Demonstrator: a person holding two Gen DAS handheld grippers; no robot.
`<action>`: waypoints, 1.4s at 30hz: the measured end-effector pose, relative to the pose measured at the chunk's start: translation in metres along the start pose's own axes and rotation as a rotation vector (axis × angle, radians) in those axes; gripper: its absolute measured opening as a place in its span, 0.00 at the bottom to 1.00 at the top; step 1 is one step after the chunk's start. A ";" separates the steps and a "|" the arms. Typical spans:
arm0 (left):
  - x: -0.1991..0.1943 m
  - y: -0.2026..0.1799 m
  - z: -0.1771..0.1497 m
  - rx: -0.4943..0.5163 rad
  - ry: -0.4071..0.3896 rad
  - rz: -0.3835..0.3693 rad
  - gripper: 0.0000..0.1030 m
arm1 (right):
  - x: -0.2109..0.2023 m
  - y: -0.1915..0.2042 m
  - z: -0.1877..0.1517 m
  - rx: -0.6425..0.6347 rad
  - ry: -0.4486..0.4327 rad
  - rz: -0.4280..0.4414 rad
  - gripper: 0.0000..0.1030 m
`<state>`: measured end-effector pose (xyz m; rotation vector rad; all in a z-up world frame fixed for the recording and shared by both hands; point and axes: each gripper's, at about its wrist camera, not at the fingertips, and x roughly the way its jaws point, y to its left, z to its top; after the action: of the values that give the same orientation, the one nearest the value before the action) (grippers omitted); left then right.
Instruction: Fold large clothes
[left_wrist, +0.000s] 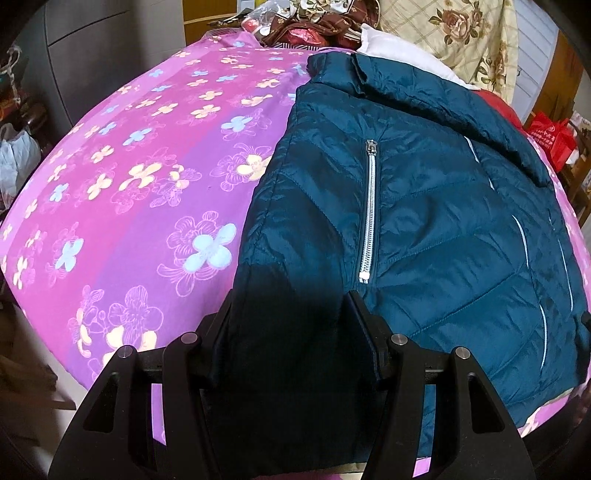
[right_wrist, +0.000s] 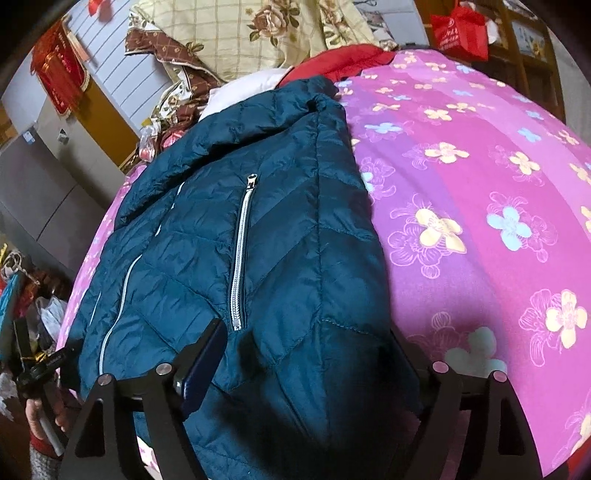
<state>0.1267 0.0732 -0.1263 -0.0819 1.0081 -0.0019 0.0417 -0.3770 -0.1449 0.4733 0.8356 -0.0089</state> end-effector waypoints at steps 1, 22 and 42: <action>0.000 0.000 0.000 0.000 0.000 0.001 0.54 | -0.001 0.000 -0.001 0.004 -0.008 0.001 0.78; -0.001 0.002 -0.004 -0.031 0.014 -0.026 0.54 | -0.008 -0.008 -0.008 0.081 0.039 0.119 0.78; 0.001 0.054 0.002 -0.223 0.115 -0.526 0.54 | 0.005 -0.003 -0.019 0.136 0.204 0.455 0.78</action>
<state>0.1265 0.1267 -0.1298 -0.5543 1.0747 -0.3786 0.0305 -0.3711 -0.1607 0.7943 0.9138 0.4096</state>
